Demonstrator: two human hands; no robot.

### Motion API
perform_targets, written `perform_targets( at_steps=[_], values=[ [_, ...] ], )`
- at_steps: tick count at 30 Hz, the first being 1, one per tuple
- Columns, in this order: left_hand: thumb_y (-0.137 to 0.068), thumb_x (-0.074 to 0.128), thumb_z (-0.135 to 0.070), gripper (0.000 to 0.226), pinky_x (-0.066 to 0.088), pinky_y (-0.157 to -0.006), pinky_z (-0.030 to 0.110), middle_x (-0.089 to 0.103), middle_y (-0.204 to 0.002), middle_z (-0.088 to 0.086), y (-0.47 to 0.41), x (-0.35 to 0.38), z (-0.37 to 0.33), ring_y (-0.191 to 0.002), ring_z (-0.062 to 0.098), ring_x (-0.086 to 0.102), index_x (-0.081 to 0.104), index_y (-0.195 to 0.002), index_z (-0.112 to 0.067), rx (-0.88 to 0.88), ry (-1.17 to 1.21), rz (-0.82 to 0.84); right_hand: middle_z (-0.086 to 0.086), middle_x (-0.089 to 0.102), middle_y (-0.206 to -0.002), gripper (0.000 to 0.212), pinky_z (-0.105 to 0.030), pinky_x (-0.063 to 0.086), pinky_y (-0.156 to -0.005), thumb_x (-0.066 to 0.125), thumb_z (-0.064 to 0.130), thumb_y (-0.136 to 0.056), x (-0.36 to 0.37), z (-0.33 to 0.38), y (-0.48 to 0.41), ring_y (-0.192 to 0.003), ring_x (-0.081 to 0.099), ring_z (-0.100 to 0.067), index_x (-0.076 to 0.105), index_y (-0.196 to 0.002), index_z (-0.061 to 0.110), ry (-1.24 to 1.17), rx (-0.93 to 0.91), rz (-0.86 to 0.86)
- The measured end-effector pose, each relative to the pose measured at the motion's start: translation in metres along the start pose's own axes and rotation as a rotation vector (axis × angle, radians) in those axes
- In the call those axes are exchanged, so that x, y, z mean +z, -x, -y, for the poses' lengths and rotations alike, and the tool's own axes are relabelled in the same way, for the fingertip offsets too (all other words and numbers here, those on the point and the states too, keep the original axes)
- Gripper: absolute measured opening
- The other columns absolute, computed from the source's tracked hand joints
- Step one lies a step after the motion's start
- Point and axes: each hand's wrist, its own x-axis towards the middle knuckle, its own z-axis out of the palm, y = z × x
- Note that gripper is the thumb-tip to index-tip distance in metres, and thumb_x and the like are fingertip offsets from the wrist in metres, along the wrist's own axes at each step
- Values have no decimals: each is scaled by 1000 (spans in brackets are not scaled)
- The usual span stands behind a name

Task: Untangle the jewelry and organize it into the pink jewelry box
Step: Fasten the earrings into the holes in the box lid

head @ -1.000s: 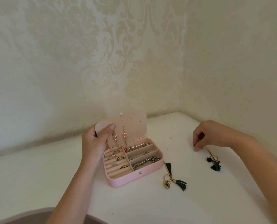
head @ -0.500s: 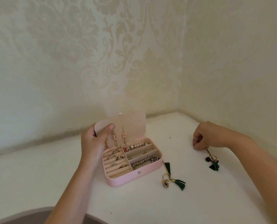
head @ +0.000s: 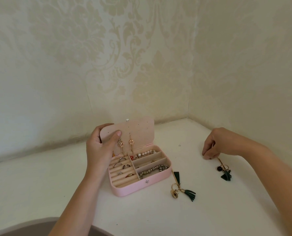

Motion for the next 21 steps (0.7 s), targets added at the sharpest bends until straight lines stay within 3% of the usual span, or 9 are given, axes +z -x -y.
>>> perform_targets(
  at_steps=[8,12,14,15,17,19,21],
  values=[
    [-80,73,-13,20,55,-83,40,71,-91,-5,-1,0,1,-87,14,67,65,-94,-25,13,-19,-2,8,71,-64,11,-5,41,-54,83,12,-66,0,6,5,-59,64,-1,76,-72,19,44,38,32],
    [-79,74,-18,30,54,-84,47,69,-99,-4,1,0,0,-93,22,66,62,-100,-35,32,-37,-13,5,72,-69,12,-9,46,-60,83,11,-67,-1,9,5,-63,66,-2,75,-72,19,34,8,21],
    [-80,74,-21,34,51,-84,53,65,-101,-17,2,0,-1,-94,30,62,60,-105,-38,50,-73,-21,4,73,-70,13,-10,47,-64,82,10,-67,-4,13,8,-67,68,-4,76,-73,19,-24,-17,6],
    [-80,73,-20,36,50,-84,53,63,-98,-25,2,0,-1,-92,27,60,58,-108,-37,55,-79,-25,3,74,-71,13,-10,46,-66,82,9,-67,-6,16,11,-70,69,-6,76,-73,19,-63,-35,3],
    [-81,72,-17,39,49,-88,39,58,-96,-32,3,1,-2,-96,9,57,56,-112,-35,80,-94,-34,0,74,-73,12,-9,48,-67,82,8,-68,-10,23,16,-71,69,-8,77,-74,17,-164,-81,-15],
    [-81,72,-14,43,43,-87,15,57,-98,-25,5,3,-5,-97,-9,52,53,-115,-32,115,-117,-33,-4,74,-74,12,-10,49,-66,81,5,-67,-12,33,20,-69,69,-9,77,-75,13,-288,-134,-48],
    [-81,71,-11,42,41,-82,7,58,-100,-19,7,4,-6,-96,-9,53,53,-116,-27,145,-121,-22,-9,74,-75,12,-13,50,-64,80,0,-67,-14,44,21,-68,68,-12,76,-74,10,-402,-191,-54]
  ],
)
